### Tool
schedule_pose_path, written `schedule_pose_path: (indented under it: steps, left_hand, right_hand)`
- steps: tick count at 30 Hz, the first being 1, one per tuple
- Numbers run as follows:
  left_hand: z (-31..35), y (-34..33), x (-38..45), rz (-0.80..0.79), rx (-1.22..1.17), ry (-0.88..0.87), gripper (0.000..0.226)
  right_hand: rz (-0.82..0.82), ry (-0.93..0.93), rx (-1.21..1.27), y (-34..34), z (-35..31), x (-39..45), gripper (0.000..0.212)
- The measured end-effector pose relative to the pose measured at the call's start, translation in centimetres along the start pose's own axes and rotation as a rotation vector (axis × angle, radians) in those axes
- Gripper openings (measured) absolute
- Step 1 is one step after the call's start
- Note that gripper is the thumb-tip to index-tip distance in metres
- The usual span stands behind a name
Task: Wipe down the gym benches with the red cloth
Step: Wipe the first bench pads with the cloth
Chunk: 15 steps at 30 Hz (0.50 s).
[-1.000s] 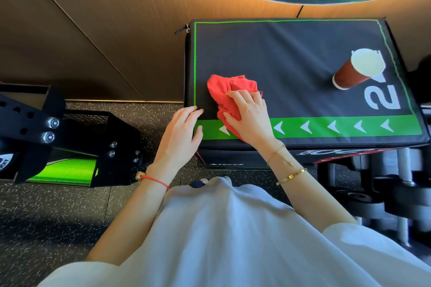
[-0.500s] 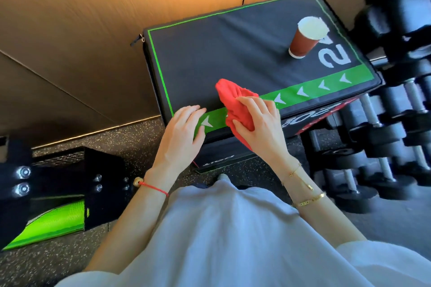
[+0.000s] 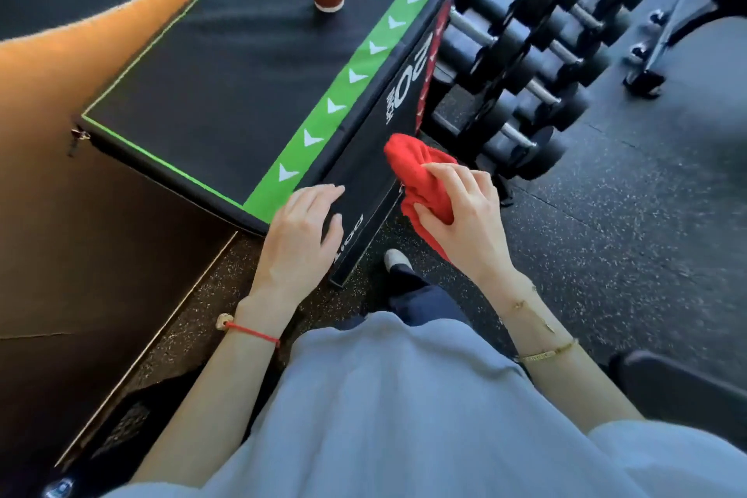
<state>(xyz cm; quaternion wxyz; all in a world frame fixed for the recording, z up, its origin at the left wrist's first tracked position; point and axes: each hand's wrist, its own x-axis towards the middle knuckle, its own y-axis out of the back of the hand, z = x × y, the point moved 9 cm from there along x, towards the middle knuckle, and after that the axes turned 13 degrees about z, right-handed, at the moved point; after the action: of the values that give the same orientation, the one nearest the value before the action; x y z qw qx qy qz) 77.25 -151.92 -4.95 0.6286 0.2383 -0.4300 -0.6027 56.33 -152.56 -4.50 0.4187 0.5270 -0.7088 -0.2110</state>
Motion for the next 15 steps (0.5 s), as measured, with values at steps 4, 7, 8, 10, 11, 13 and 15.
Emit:
schedule_pose_path:
  steps: [4,7,8,10,11,13,15]
  left_hand:
    - [3.0,-1.6,-1.8,-0.095,-0.047,-0.125,0.037]
    - [5.7,-3.1,-3.3,-0.159,-0.076,-0.239,0.036]
    - [6.7,-3.7,-3.9,-0.182,-0.085,-0.279,0.036]
    - [8.8,-4.9,-5.0,-0.222,-0.1,-0.36,0.036]
    - [9.9,-5.5,-5.6,-0.243,-0.107,-0.398,0.036]
    - [12.2,-6.7,-6.8,-0.283,-0.128,-0.467,0.035]
    - [14.7,-7.8,-8.2,-0.318,-0.157,-0.527,0.035]
  right_hand:
    - [0.083,-0.155,-0.068,4.0,1.9,-5.5,0.042]
    - [0.161,-0.249,-0.117,7.0,3.3,-9.5,0.042]
    - [0.184,-0.282,-0.135,7.9,3.8,-10.9,0.042]
    - [0.227,-0.352,-0.162,9.8,4.8,-13.6,0.042]
    - [0.253,-0.386,-0.172,10.8,5.2,-14.9,0.042]
    - [0.306,-0.448,-0.196,12.8,6.1,-17.7,0.042]
    - [0.35,-0.511,-0.22,14.7,7.0,-20.5,0.042]
